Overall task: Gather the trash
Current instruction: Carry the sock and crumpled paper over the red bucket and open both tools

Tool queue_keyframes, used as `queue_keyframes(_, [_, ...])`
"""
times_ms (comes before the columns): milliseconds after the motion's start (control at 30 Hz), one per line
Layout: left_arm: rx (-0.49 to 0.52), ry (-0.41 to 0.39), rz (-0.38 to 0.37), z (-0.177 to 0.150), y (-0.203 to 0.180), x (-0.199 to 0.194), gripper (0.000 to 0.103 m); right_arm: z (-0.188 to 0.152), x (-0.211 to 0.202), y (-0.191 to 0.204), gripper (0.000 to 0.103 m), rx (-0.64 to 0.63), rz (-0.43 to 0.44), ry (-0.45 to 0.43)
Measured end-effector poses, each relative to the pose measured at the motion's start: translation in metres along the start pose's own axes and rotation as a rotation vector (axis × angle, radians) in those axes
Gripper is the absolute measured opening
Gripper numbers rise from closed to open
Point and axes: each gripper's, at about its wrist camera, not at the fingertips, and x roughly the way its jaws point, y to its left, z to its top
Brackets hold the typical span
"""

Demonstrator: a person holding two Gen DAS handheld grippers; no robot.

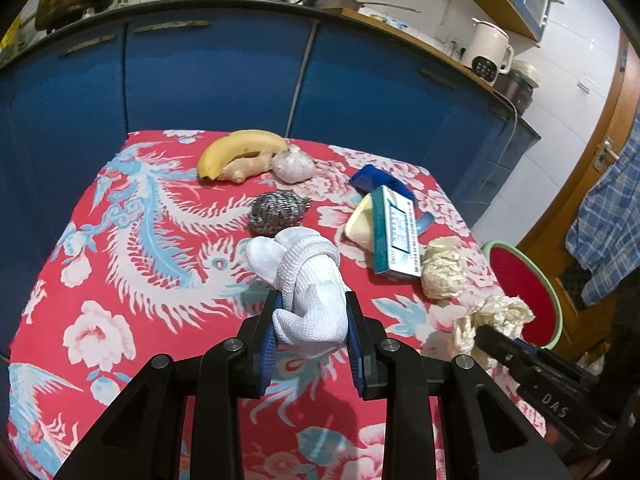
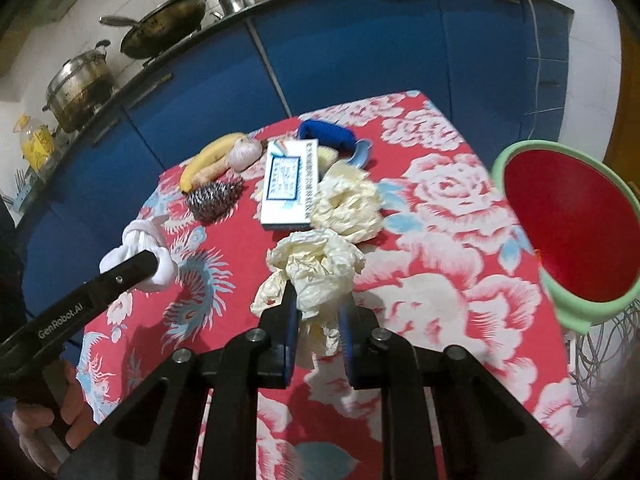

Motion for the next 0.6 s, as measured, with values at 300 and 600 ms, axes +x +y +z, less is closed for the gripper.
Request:
queue_keyframes(300, [0.052, 0.006, -0.055, 0.006, -0.032, -0.002, 0.03, 0.009, -0.034, -0.034, 0.021, 0.056, -0.04, -0.073])
queue_keyframes(600, [0.131, 0.012, -0.108, 0.017, -0.077, 0.003, 0.031, 0.016, -0.065, -0.078, 0.021, 0.121, -0.107, -0.146])
